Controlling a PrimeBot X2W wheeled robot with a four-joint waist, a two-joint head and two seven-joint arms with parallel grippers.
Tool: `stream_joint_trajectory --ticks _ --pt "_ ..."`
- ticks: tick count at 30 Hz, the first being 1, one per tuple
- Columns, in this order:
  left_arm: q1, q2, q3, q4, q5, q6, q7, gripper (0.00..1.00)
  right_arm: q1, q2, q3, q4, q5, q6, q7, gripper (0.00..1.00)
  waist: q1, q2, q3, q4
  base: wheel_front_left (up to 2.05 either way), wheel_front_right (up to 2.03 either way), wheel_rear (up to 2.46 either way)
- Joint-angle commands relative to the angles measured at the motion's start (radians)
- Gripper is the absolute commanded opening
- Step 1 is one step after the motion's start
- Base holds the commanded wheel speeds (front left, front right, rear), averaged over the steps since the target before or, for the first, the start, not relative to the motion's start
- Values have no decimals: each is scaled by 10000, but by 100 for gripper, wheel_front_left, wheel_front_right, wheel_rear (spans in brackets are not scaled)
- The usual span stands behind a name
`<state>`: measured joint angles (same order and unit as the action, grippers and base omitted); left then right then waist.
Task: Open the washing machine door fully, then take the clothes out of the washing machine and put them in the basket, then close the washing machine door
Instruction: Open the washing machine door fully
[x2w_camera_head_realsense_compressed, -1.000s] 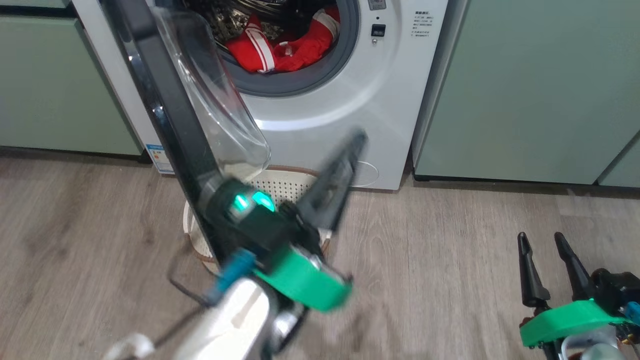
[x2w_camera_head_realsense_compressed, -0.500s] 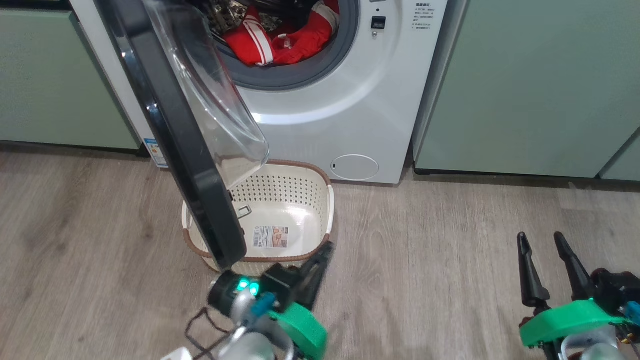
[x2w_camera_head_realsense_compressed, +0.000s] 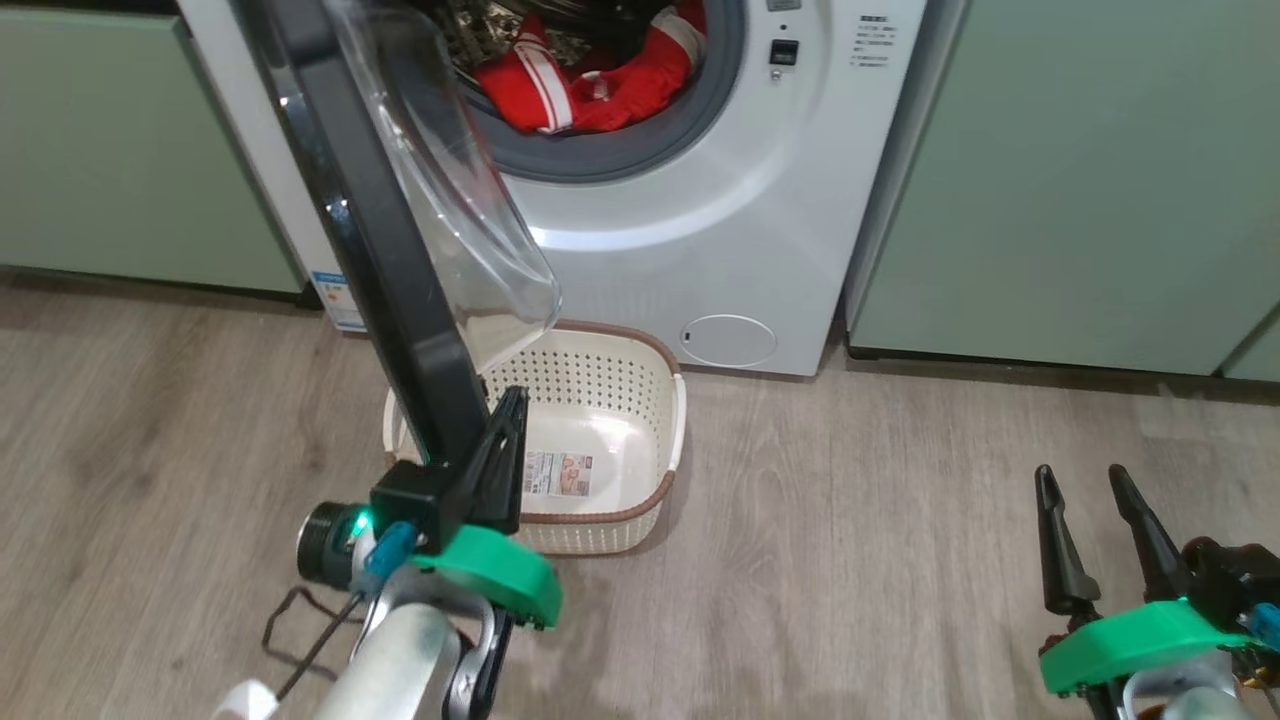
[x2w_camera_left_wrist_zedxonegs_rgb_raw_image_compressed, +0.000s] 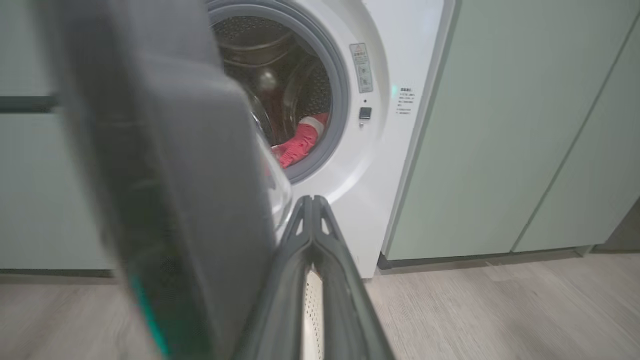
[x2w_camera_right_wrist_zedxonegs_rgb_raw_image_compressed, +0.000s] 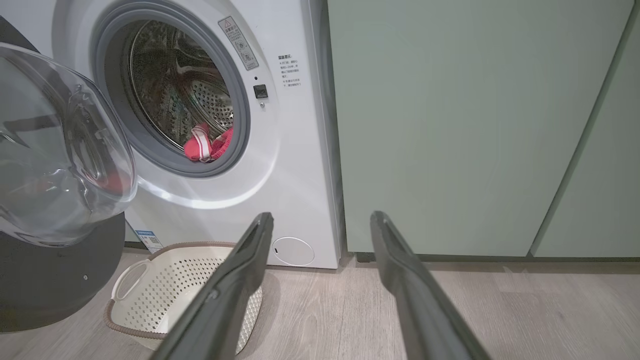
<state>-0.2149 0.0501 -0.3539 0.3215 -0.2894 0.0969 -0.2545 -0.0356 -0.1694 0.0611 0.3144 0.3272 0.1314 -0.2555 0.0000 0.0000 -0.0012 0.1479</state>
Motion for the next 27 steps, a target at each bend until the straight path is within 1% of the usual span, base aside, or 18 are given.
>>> stream_joint_trajectory --ticks 1,13,22,25,27 --pt "-173 75 491 -353 85 10 -70 0 -99 -197 203 -274 56 -7 -63 100 0 0 0 74 0 0 0" --pt "255 203 2186 -152 337 -21 -71 0 -97 -181 259 -252 80 -7 -63 100 0 0 48 675 0 0 0" --pt "529 805 4050 -82 209 59 -72 0 -95 -142 285 -254 108 -7 -63 100 0 0 170 1089 0 0 0" --pt "434 992 4577 110 135 -12 -72 0 -114 -137 276 -271 120 -7 -63 100 0 0 256 1259 0 0 0" --pt "192 1171 5085 404 50 -149 -72 0 -158 -151 280 -296 114 -7 -63 100 0 0 377 1440 0 0 0"
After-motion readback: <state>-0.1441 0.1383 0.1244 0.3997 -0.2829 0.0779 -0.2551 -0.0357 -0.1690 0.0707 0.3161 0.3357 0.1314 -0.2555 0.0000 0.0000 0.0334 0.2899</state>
